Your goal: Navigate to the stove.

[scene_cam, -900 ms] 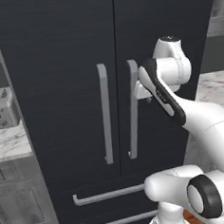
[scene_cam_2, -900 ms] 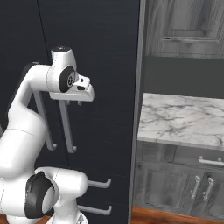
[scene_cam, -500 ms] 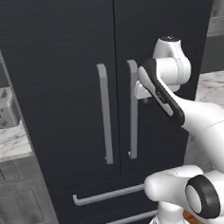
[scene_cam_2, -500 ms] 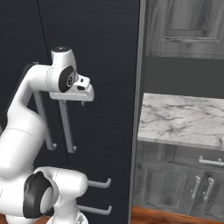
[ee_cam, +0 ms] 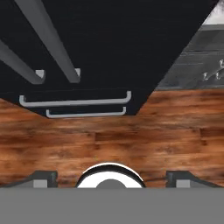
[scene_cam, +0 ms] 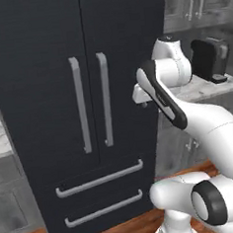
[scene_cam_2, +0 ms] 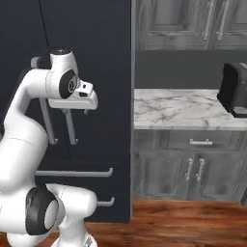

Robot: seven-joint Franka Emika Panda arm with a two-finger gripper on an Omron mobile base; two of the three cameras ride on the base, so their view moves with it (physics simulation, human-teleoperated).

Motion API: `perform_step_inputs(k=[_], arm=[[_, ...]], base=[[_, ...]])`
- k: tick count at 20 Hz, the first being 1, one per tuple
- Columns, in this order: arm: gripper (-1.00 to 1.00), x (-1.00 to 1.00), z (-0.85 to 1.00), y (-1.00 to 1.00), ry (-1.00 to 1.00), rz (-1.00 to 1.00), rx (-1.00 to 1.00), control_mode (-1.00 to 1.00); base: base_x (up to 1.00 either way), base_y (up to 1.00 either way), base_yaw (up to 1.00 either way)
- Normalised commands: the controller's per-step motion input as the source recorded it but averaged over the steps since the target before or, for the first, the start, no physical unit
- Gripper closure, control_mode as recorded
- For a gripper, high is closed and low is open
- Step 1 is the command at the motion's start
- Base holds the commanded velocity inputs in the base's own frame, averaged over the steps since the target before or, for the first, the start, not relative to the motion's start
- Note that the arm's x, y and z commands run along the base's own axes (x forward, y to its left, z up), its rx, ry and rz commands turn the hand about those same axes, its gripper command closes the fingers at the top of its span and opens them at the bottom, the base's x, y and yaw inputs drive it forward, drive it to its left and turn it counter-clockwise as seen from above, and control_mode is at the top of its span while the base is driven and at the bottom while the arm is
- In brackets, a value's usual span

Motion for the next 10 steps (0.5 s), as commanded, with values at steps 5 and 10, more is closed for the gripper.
perform_step_inputs(k=[5, 10], arm=[[-1.00, 0.00, 0.00, 0.00, 0.00, 0.00, 0.00, 1.00], [-1.00, 0.00, 0.00, 0.00, 0.00, 0.00, 0.00, 1.00]], base=[[-0.51, 0.01, -0.92], [-0.15, 0.00, -0.99]])
